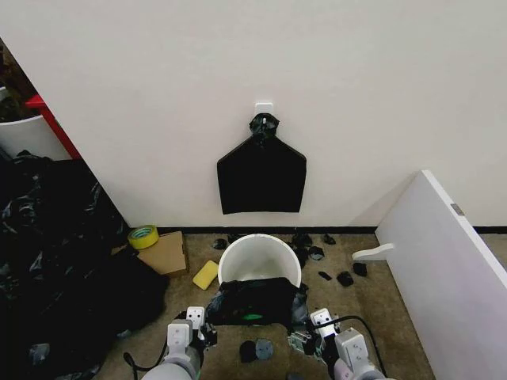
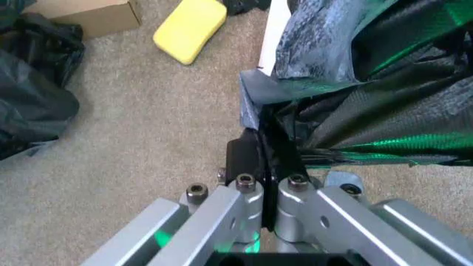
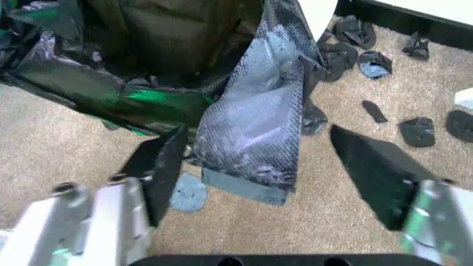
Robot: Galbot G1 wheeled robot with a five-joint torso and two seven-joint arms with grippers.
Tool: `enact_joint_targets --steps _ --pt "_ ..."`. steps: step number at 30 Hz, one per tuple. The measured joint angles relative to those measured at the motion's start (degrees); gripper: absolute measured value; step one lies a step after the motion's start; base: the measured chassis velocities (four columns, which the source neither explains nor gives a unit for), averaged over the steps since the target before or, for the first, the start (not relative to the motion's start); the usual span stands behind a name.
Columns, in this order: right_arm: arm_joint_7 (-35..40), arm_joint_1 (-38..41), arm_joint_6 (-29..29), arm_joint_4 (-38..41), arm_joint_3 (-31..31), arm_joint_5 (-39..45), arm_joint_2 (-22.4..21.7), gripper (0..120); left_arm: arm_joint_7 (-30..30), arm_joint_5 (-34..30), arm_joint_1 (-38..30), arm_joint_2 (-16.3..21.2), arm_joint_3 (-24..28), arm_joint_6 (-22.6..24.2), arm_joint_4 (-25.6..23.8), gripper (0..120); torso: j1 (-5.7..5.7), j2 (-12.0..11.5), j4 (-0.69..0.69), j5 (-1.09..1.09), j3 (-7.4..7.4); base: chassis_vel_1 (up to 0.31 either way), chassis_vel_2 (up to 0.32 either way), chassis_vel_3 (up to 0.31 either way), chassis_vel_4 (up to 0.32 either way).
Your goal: Place the garbage bag over the trash bin.
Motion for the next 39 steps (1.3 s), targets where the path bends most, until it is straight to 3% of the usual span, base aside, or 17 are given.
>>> enact_joint_targets --steps 9,18,32,37,39 --pt "-0.42 0.47 -0.46 -1.49 0.01 -1.82 -0.4 35 -0.05 -0.01 0.43 0.09 -0.39 -0.05 -0.16 0 0.0 0.0 0.0 0.0 0.0 0.0 0.0 0.0 0.0" --pt "-4.59 1.07 0.75 -7.6 0.07 -10.73 -0.72 1 -0.06 -0.03 0.69 -0.1 -0.36 -0.09 -0.1 0 0.0 0.0 0.0 0.0 0.0 0.0 0.0 0.0 0.0" --pt "-10.36 2.04 6.32 -17.01 0.91 -24.98 0.23 0 -0.06 0.08 -0.36 -1.13 0.61 -0.1 2.27 0 0.0 0.0 0.0 0.0 0.0 0.0 0.0 0.0 0.0" --pt "-12.04 2.17 9.77 -19.55 1.38 -31.03 0.49 0 -0.06 0.27 -1.08 -1.98 0.63 -0.1 3.47 0 0.0 0.0 0.0 0.0 0.0 0.0 0.0 0.0 0.0" --pt "-13.62 2.24 14.29 -22.35 2.69 -38.5 0.86 0 -0.03 0.38 -1.86 -2.73 0.63 -0.69 4.69 0 0.0 0.0 0.0 0.01 0.0 0.0 0.0 0.0 0.0"
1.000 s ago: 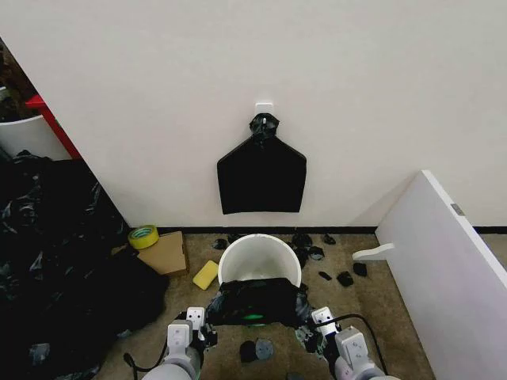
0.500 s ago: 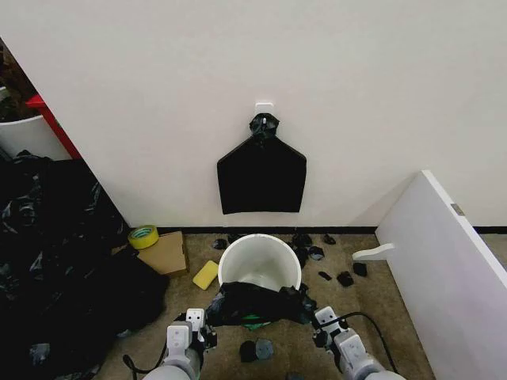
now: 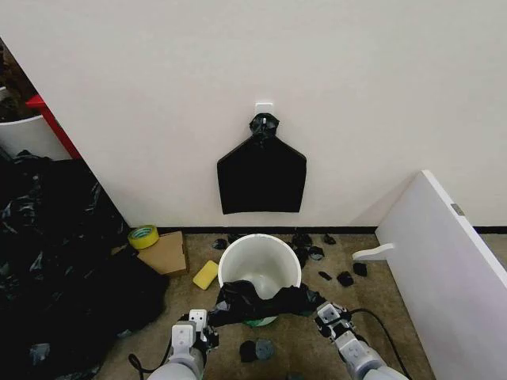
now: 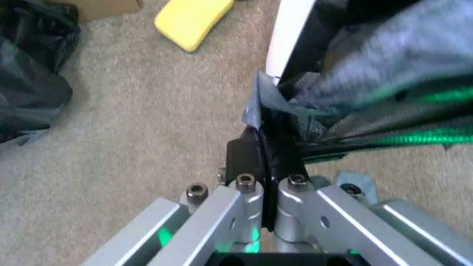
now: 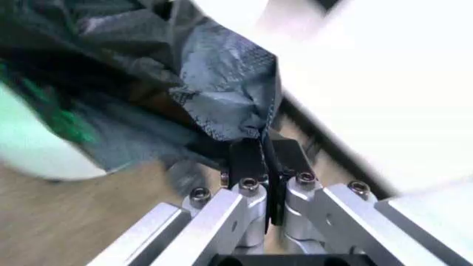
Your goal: Place the garbage bag over the trash bin.
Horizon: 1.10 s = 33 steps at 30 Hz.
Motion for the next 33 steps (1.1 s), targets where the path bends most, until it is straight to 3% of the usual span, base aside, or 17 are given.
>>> enact_joint_targets --steps 6,12,14,19,26,28,33 --pt "-1.56 0.12 5.56 -2.62 2.66 -7.58 0.31 0 0.19 0.09 -0.72 -0.6 -0.02 -0.76 1.02 0 0.0 0.0 0.0 0.0 0.0 0.0 0.0 0.0 0.0" --pt "-1.52 -1.12 6.55 -0.47 3.28 -6.53 -0.95 0 0.25 0.68 0.59 0.15 -0.21 -1.9 -0.4 0 0.0 0.0 0.0 0.0 0.0 0.0 0.0 0.0 0.0" --pt "-1.57 -1.83 7.63 0.62 3.64 -5.82 -1.79 8 0.24 1.57 1.68 0.68 -0.55 -2.72 -1.35 1 0.0 0.0 0.0 0.0 0.0 0.0 0.0 0.0 0.0" --pt "-2.15 -3.27 9.29 2.43 4.85 -4.07 -3.8 25 0.25 3.42 5.08 1.59 -2.18 -3.47 -4.0 16 0.0 0.0 0.0 -0.01 0.0 0.0 0.0 0.0 0.0" --pt "-2.27 -8.88 9.17 6.09 8.89 2.29 -7.3 53 0.27 9.45 13.2 4.07 -6.34 -5.03 -9.79 48 0.0 0.0 0.0 0.0 0.0 0.0 0.0 0.0 0.0" --pt "-2.25 -9.87 9.33 6.92 9.59 2.79 -7.71 56 0.26 10.47 14.15 4.26 -6.77 -5.37 -10.54 51 0.0 0.0 0.0 0.0 0.0 0.0 0.0 0.0 0.0" --pt "-2.14 -15.81 13.82 11.86 14.25 2.71 -10.0 78 0.14 15.87 18.84 4.49 -8.38 -7.7 -14.72 71 0.0 0.0 0.0 -0.01 -0.01 0.0 0.0 0.0 0.0"
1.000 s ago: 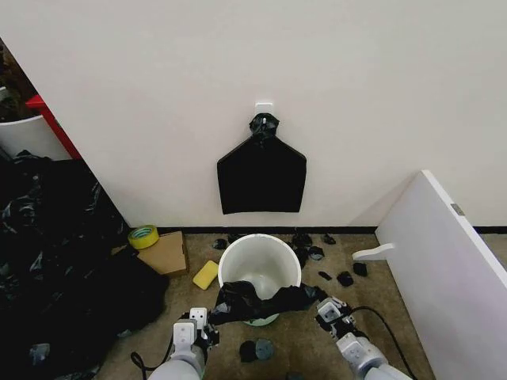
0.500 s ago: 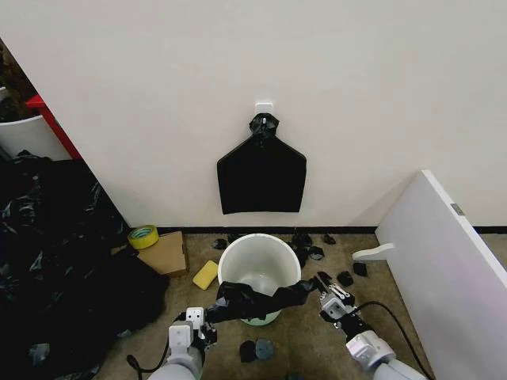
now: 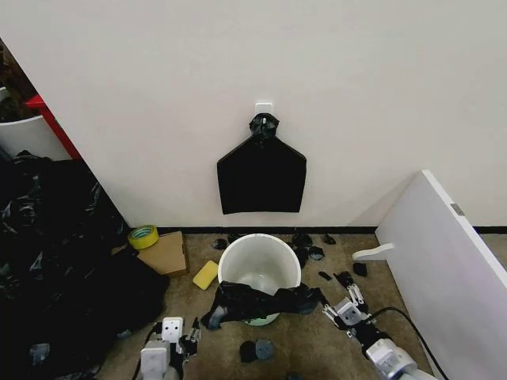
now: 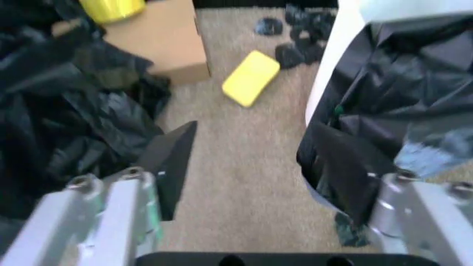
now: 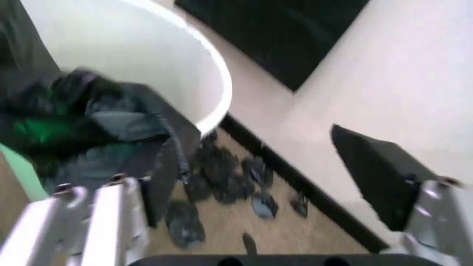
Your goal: Place the garbage bag over the trash bin.
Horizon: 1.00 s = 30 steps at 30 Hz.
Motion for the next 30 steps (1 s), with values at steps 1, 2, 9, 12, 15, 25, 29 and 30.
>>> enact_joint_targets --steps 1,2,9,12,15,25,29,30 --pt "-0.33 -0.74 1.46 0.45 0.67 -0.12 -0.42 82 0.06 1.05 0.66 -0.01 -0.13 -0.63 -0.53 76 0.0 0.0 0.0 0.0 0.0 0.0 0.0 0.0 0.0" --pt "-0.33 -0.74 1.46 0.45 0.67 -0.12 -0.42 82 0.06 1.05 0.66 -0.01 -0.13 -0.63 -0.53 76 0.0 0.0 0.0 0.0 0.0 0.0 0.0 0.0 0.0" --pt "-5.06 -0.51 10.55 -0.64 3.92 -1.86 -0.94 99 1.65 0.77 2.55 -0.08 -0.59 -2.38 -3.66 98 0.0 0.0 0.01 0.01 0.0 0.0 0.0 0.0 0.0" --pt "-3.53 -0.36 7.65 -1.27 3.15 -1.92 -0.81 100 1.74 0.37 2.35 -0.21 -0.55 -2.34 -3.98 100 0.0 0.0 0.0 0.0 0.0 0.0 0.0 0.0 0.0" --pt "-1.91 -0.11 2.72 -1.63 2.09 -0.88 -0.51 100 1.75 0.34 2.21 -0.35 -0.16 -2.25 -3.98 100 0.0 0.0 -0.01 0.0 0.0 0.0 0.0 0.0 0.0" --pt "-19.64 1.38 -2.27 -3.64 5.76 8.43 0.91 100 1.51 -0.85 0.1 -0.49 0.99 -1.79 -2.78 100 0.0 0.0 0.01 0.0 0.01 0.0 0.0 0.0 0.0" --pt "-34.1 2.4 5.15 -6.74 7.81 9.03 1.15 100 1.34 -1.2 -0.11 -0.42 0.93 -1.69 -2.72 100 0.0 0.0 -0.01 0.0 0.0 0.0 0.0 0.0 0.0" --pt "-38.06 3.22 7.49 -7.83 8.28 9.49 1.47 100 1.31 -1.26 -0.16 -0.42 0.88 -1.67 -2.7 100 0.0 0.0 -0.01 0.01 0.01 0.0 0.0 0.0 0.0"
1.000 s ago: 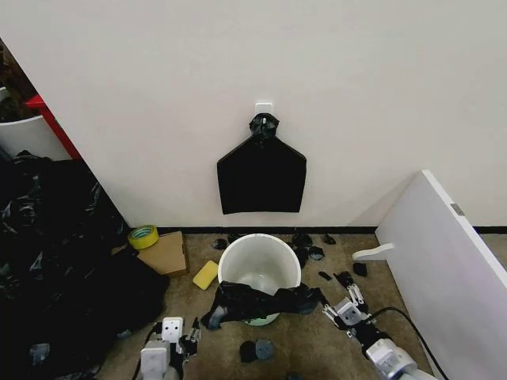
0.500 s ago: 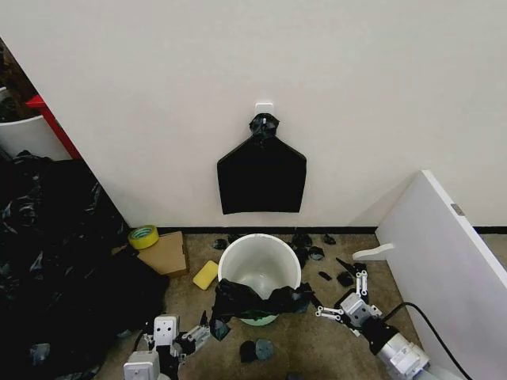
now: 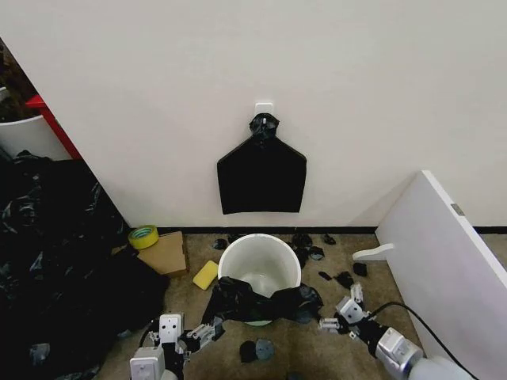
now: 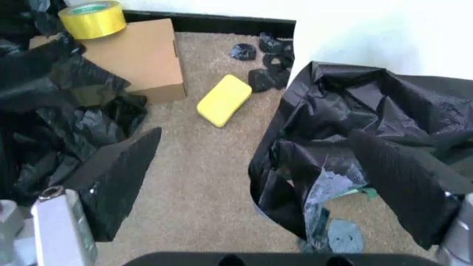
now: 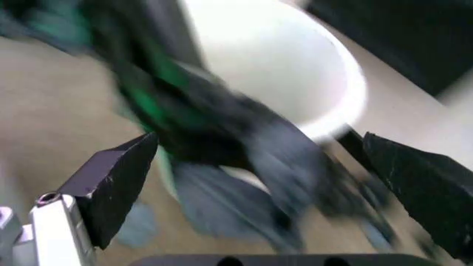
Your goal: Place the garbage bag over the trash bin.
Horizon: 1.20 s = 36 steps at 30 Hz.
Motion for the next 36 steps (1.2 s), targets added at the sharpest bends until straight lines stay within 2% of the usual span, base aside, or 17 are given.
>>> enact_joint_targets --steps 3,4,8,10,12,14,16,18,19,21,22,23,26,28,34,36 --pt "-8.37 2.58 7.06 -2.69 0.7 3.46 0.91 100 -0.17 -0.2 0.03 -0.03 -0.21 0.04 0.08 100 0.0 0.0 0.02 0.0 0.0 0.0 0.0 0.0 0.0" --pt "-8.87 3.07 8.29 -2.92 0.77 4.5 1.06 100 -0.26 -0.26 0.07 -0.07 -0.25 0.06 0.1 100 0.0 0.0 0.02 0.0 0.0 0.0 0.0 0.0 0.0" --pt "-7.26 3.96 8.94 -2.28 0.86 7.52 1.0 100 -0.34 -0.41 0.01 -0.24 -0.5 0.09 0.11 100 0.0 0.0 0.0 0.0 0.0 0.0 0.0 0.0 0.0" --pt "-4.68 5.13 7.29 -0.85 0.9 9.83 0.87 100 -0.29 -1.12 -0.27 -0.52 -1.18 0.16 -0.31 100 0.0 0.0 0.0 -0.01 0.0 0.0 0.0 0.0 0.0" --pt "-0.92 8.44 2.53 0.72 -0.25 13.26 1.26 100 0.79 -2.21 -0.32 -0.97 -2.83 0.8 -1.62 100 0.0 0.0 0.01 -0.02 0.0 0.0 0.0 0.0 0.0" --pt "0.07 9.53 0.91 0.92 -0.78 13.97 1.49 100 1.08 -2.36 -0.38 -1.11 -3.36 0.94 -1.91 100 0.0 0.0 0.01 -0.01 0.0 0.0 0.0 0.0 0.0" --pt "2.66 13.63 -5.34 1.05 -3.15 15.81 2.48 100 1.58 -2.74 -0.93 -1.51 -4.81 1.12 -2.44 100 0.0 0.0 0.0 -0.02 0.0 0.0 0.0 0.0 0.0" --pt "6.26 22.77 -16.67 -0.11 -8.81 19.99 5.06 100 1.84 -3.83 -2.0 -1.71 -6.84 1.41 -2.68 100 0.0 0.0 0.01 -0.02 0.0 0.0 0.0 0.0 0.0" --pt "6.26 22.77 -16.67 -0.11 -8.81 19.99 5.06 100 1.84 -3.83 -2.0 -1.71 -6.84 1.41 -2.68 100 0.0 0.0 0.01 -0.02 0.0 0.0 0.0 0.0 0.0" --pt "6.98 28.93 -23.39 -1.95 -12.85 22.45 7.33 100 1.99 -4.54 -2.5 -1.71 -8.31 1.6 -2.73 100 0.01 0.0 0.03 -0.02 0.01 0.0 0.0 0.0 0.0" --pt "6.78 30.18 -24.47 -2.5 -13.73 22.77 7.88 100 2.03 -4.74 -2.6 -1.71 -8.65 1.66 -2.74 100 0.01 0.0 0.03 -0.02 0.0 0.0 0.0 0.0 0.0" --pt "4.49 34.71 -27.65 -5.36 -16.83 22.85 10.14 100 2.12 -5.69 -3.22 -1.75 -10.15 1.93 -2.74 100 0.01 0.0 0.03 -0.02 0.01 0.0 0.0 0.0 0.0" --pt "-0.43 41.61 -29.5 -11.63 -21.18 19.97 13.92 100 2.08 -8.12 -4.5 -1.76 -12.79 2.34 -2.48 100 0.01 -0.01 0.01 -0.01 0.01 0.0 0.0 0.0 0.0" --pt "-1.31 42.96 -29.65 -13.01 -21.97 19.14 14.65 100 2.03 -8.47 -4.66 -1.69 -13.2 2.37 -2.42 100 0.01 0.0 0.01 -0.02 0.01 0.0 0.0 0.0 0.0" --pt "-4.55 52.57 -30.01 -23.59 -26.92 13.31 18.89 100 1.41 -9.6 -4.38 -0.9 -14.84 2.57 -2.07 100 0.01 -0.01 0.01 -0.02 0.01 0.0 0.0 0.0 0.0" --pt "-4.8 53.1 -30.25 -24.19 -27.03 13.01 19.11 100 1.37 -9.6 -4.46 -0.9 -14.75 2.58 -1.94 100 0.01 -0.01 0.02 -0.01 0.01 0.0 0.0 0.0 0.0"
